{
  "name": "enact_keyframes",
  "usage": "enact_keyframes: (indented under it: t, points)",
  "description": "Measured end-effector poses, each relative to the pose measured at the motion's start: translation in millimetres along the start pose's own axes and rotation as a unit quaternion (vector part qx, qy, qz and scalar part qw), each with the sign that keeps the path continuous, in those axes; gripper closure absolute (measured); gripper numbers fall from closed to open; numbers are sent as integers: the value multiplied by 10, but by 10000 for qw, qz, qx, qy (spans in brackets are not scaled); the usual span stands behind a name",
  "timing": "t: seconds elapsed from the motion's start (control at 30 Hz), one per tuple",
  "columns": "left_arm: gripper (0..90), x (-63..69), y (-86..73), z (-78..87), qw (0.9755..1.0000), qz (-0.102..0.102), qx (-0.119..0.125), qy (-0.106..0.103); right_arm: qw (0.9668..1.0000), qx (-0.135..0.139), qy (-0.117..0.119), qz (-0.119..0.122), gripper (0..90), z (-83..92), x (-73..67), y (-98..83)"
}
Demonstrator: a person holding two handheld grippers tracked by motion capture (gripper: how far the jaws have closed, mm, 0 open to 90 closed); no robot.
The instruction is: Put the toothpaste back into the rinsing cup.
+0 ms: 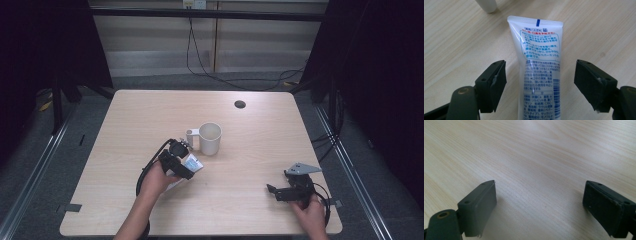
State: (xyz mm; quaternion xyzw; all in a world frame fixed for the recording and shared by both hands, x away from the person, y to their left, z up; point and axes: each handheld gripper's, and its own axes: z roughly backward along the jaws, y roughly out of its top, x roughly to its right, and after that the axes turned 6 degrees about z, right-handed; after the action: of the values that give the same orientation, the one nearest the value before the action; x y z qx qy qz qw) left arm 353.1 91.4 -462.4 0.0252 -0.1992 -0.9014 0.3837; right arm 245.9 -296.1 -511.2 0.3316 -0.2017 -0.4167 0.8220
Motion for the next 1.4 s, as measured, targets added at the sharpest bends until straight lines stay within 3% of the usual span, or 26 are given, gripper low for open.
enact_keyframes:
  t: [0.63,0.7,0.87,0.97,1.17,1.4]
  points:
    - [368,58,84,-185,9997,1,-180,148,10000,3,-2,5,113,0,1,0]
    - [374,55,86,-178,9996,-75,-211,194,10000,-1,0,-4,113,0,-1,0]
    - [426,51,89,-170,9996,-44,-189,196,10000,0,0,-4,113,0,-1,0]
    - [452,62,76,-167,9997,-36,-121,191,10000,0,0,-1,113,0,0,0]
    - [597,74,73,-117,9997,-111,-52,234,10000,-1,1,-5,113,0,0,0]
    - [642,59,22,39,9995,-88,288,138,10000,0,0,-4,113,0,0,0]
